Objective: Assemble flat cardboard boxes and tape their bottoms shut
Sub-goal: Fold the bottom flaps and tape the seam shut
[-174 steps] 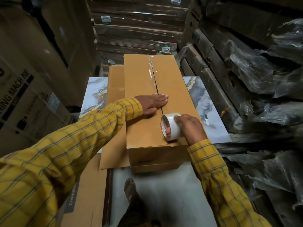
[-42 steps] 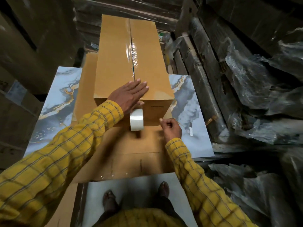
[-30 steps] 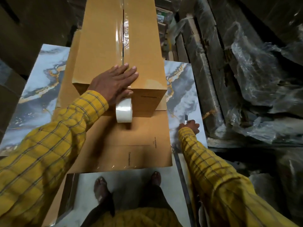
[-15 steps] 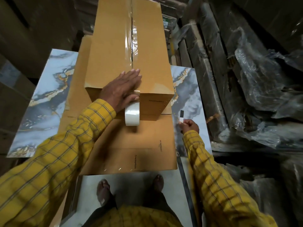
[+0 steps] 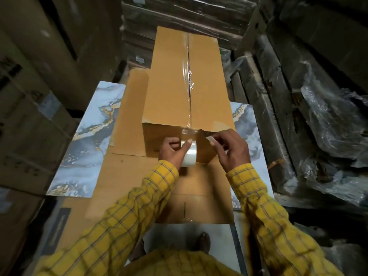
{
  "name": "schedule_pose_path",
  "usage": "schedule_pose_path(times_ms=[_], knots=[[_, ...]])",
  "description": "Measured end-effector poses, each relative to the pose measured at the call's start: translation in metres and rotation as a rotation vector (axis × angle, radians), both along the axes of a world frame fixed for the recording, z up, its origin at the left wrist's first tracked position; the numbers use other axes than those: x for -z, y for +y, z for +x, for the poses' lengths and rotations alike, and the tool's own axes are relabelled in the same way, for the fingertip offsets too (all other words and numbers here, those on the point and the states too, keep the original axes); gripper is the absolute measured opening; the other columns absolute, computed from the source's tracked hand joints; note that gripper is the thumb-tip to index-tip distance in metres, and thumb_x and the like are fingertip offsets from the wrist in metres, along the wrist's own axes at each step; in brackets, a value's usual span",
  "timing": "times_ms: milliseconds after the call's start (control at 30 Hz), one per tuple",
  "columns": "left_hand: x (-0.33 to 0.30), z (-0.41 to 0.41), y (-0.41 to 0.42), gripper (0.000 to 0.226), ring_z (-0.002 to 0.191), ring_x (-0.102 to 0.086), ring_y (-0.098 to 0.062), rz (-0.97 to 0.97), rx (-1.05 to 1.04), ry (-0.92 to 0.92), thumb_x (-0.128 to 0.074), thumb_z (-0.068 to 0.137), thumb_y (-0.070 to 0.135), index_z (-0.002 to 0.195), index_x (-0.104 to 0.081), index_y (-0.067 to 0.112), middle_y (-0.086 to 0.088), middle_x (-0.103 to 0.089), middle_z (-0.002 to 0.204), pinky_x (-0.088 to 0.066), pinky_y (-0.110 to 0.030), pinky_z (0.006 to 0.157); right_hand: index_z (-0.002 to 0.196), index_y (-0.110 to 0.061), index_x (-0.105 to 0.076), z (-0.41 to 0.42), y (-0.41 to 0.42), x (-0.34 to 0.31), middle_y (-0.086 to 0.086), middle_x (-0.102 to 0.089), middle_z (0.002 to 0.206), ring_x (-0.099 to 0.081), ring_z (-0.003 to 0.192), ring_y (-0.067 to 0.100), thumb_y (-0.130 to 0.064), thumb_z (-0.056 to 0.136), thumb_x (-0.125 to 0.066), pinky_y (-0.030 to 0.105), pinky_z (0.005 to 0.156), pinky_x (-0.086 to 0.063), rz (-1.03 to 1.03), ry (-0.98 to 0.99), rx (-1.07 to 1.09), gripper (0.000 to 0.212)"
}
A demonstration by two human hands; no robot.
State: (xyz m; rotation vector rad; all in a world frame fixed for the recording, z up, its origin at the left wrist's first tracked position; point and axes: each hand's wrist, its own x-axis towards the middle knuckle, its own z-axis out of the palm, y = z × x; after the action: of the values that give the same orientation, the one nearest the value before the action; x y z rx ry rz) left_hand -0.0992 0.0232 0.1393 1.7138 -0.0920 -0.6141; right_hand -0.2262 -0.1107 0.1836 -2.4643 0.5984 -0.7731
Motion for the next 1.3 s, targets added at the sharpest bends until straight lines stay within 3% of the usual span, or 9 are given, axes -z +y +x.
schedule_pose_path(times_ms=[167, 367, 467, 633, 800, 867, 1000, 1167, 1300], knots=[[0.004, 0.001, -0.002, 0.029, 0.091, -0.07, -0.03, -0.19, -0.068, 0.28, -0.086, 0.076, 0.016, 0.096, -0.065, 0.021, -0.009, -0.073, 0.095, -0.059, -0.052, 0.081, 0.093, -0.011, -0.067, 0.024, 0.0, -0.008, 0.006, -0.056, 0.088, -0.053, 0.077, 0.027, -0.017, 0.092, -0.064, 0.039, 0.058, -0.048, -0.274, 0.11, -0.074, 0.007], [0.009, -0.002, -0.001, 0.023, 0.082, -0.066, -0.017, -0.259, -0.073, 0.134, -0.08, 0.079, 0.005, 0.094, -0.072, 0.021, -0.006, -0.072, 0.09, -0.055, -0.028, 0.068, 0.093, -0.008, -0.067, 0.04, 0.008, -0.012, 0.011, -0.057, 0.088, -0.053, 0.075, 0.031, -0.009, 0.085, -0.068, 0.038, 0.054, -0.048, -0.393, 0.198, -0.144, 0.008], [0.01, -0.007, -0.005, 0.017, 0.079, -0.065, -0.015, -0.283, -0.171, 0.123, -0.078, 0.082, 0.007, 0.084, -0.073, 0.023, -0.001, -0.072, 0.084, -0.056, -0.031, 0.071, 0.091, -0.006, -0.066, 0.045, 0.009, -0.01, 0.013, -0.057, 0.086, -0.053, 0.074, 0.033, -0.009, 0.085, -0.069, 0.038, 0.053, -0.046, -0.423, 0.216, -0.156, 0.008], [0.005, -0.019, -0.007, 0.004, 0.073, -0.064, 0.008, -0.295, -0.238, -0.011, -0.075, 0.086, 0.006, 0.089, -0.073, 0.007, 0.004, -0.072, 0.085, -0.05, -0.011, 0.068, 0.091, -0.004, -0.066, 0.049, 0.012, -0.006, 0.015, -0.055, 0.085, -0.051, 0.073, 0.032, -0.015, 0.083, -0.057, 0.037, 0.051, -0.044, -0.474, 0.255, -0.181, 0.017], [0.017, -0.019, 0.002, 0.004, 0.073, -0.066, 0.007, -0.259, -0.237, 0.009, -0.077, 0.085, 0.008, 0.087, -0.073, 0.009, 0.004, -0.073, 0.088, -0.052, -0.015, 0.07, 0.09, -0.005, -0.068, 0.038, -0.002, 0.01, 0.014, -0.056, 0.08, -0.049, 0.064, 0.03, 0.001, 0.073, -0.073, 0.031, 0.052, -0.029, -0.627, 0.289, -0.09, 0.018], [0.023, -0.018, 0.01, 0.004, 0.08, -0.068, 0.003, -0.269, -0.205, 0.033, -0.076, 0.086, 0.008, 0.088, -0.073, 0.008, 0.003, -0.074, 0.092, -0.054, -0.019, 0.073, 0.089, -0.008, -0.069, 0.021, -0.014, 0.025, 0.012, -0.058, 0.081, -0.051, 0.067, 0.031, 0.0, 0.076, -0.073, 0.032, 0.054, -0.035, -0.62, 0.316, -0.013, 0.015], [0.019, -0.013, 0.021, 0.01, 0.098, -0.069, -0.016, -0.344, -0.069, 0.042, -0.074, 0.089, 0.009, 0.095, -0.071, 0.001, -0.004, -0.074, 0.107, -0.057, -0.034, 0.086, 0.086, -0.014, -0.072, -0.02, -0.026, 0.053, 0.006, -0.064, 0.08, -0.053, 0.075, 0.031, -0.015, 0.084, -0.073, 0.035, 0.063, -0.043, -0.326, 0.258, 0.083, 0.002], [-0.006, -0.004, 0.022, 0.011, 0.09, -0.07, -0.017, -0.39, 0.123, -0.029, -0.069, 0.093, 0.014, 0.098, -0.065, 0.005, -0.005, -0.074, 0.105, -0.057, -0.036, 0.073, 0.085, -0.022, -0.076, -0.054, -0.011, 0.08, 0.01, -0.072, 0.083, -0.063, 0.079, 0.022, -0.009, 0.081, -0.082, 0.029, 0.078, -0.053, 0.672, 0.06, 0.386, 0.015], [-0.018, 0.004, 0.02, 0.011, 0.1, -0.066, -0.037, -0.401, 0.218, -0.135, -0.066, 0.093, 0.026, 0.096, -0.06, 0.018, -0.017, -0.067, 0.108, -0.056, -0.047, 0.077, 0.1, -0.005, -0.073, -0.077, -0.015, 0.106, 0.017, -0.069, 0.089, -0.061, 0.082, 0.027, -0.006, 0.084, -0.078, 0.047, 0.085, -0.056, 1.049, -0.011, 0.669, 0.017]])
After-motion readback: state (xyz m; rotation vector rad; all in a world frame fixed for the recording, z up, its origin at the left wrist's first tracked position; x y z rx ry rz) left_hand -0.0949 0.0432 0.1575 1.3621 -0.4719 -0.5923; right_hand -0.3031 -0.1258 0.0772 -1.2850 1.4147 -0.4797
